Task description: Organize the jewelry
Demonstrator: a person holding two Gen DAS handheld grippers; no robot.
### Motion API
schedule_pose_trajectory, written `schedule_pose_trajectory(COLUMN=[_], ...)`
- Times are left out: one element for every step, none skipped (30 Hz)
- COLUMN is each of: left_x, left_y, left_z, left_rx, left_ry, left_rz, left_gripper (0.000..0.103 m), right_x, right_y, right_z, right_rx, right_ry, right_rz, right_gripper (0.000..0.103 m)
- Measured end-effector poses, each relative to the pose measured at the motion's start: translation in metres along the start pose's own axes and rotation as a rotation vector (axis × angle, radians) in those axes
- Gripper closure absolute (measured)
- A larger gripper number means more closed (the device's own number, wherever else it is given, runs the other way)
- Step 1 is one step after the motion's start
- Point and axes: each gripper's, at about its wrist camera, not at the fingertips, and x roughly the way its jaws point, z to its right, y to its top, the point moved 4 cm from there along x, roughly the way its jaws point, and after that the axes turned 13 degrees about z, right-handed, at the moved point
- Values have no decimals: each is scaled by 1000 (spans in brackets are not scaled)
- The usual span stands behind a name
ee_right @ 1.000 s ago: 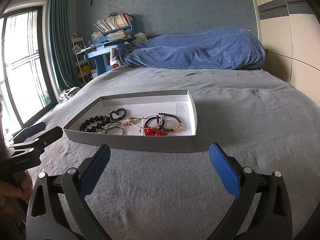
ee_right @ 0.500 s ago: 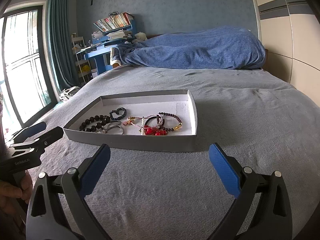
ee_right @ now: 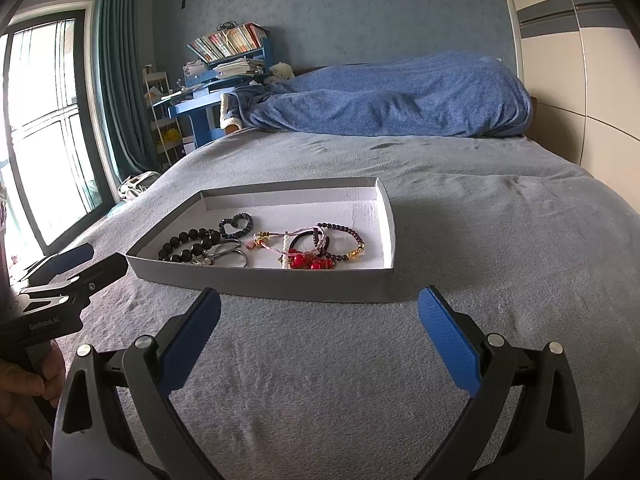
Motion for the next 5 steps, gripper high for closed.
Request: schedule_pose_trajectory(left_x=[1, 0, 0, 1, 2], left_y=[0, -1, 0, 0, 0], left_z=[0, 0, 0, 0, 0], left_rx=[0, 0, -1, 0, -1], left_ry=[0, 1, 1, 0, 0], left_rz=[-2, -2, -3, -2, -4], left_gripper=[5, 5, 5, 5, 5], right_x=[0, 0, 0, 0, 0], right_y=[0, 0, 0, -1, -2], right_z=[1, 1, 0, 0, 0], right_rx=[-1, -1, 0, 0, 0], right_ry=[0, 0, 0, 0, 0], right_rz=[0, -1, -1, -2, -4], right_gripper=[6, 6, 6, 6, 6])
